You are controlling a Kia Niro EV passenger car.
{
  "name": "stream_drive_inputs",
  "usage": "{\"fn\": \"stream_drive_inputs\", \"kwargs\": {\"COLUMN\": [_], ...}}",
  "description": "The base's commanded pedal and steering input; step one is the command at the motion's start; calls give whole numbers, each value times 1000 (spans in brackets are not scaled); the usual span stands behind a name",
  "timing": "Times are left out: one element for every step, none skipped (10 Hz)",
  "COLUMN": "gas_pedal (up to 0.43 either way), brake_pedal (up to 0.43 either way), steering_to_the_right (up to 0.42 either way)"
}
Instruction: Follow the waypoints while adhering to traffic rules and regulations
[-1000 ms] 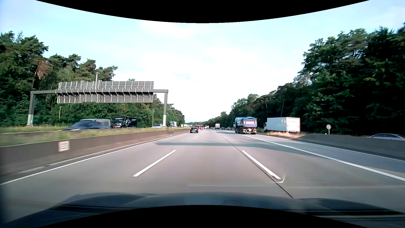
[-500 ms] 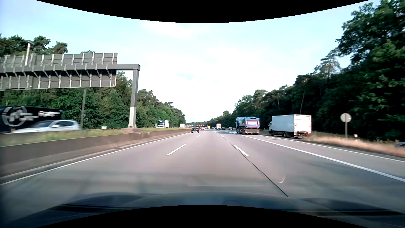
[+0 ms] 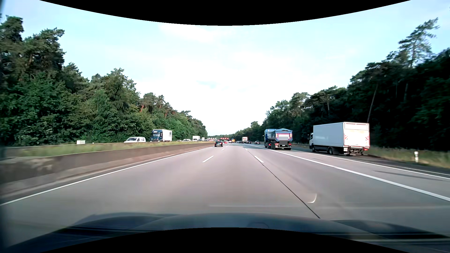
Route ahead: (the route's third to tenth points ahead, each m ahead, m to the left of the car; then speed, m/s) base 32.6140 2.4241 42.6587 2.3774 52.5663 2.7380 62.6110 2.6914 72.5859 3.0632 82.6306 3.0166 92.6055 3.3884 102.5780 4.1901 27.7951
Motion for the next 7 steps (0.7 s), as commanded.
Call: {"fn": "stream_drive_inputs", "kwargs": {"gas_pedal": [177, 177, 177, 177, 177, 177, 177], "brake_pedal": [0, 0, 0, 0, 0, 0, 0], "steering_to_the_right": [-7, -6, -7, -6, -6, -6, -6]}}
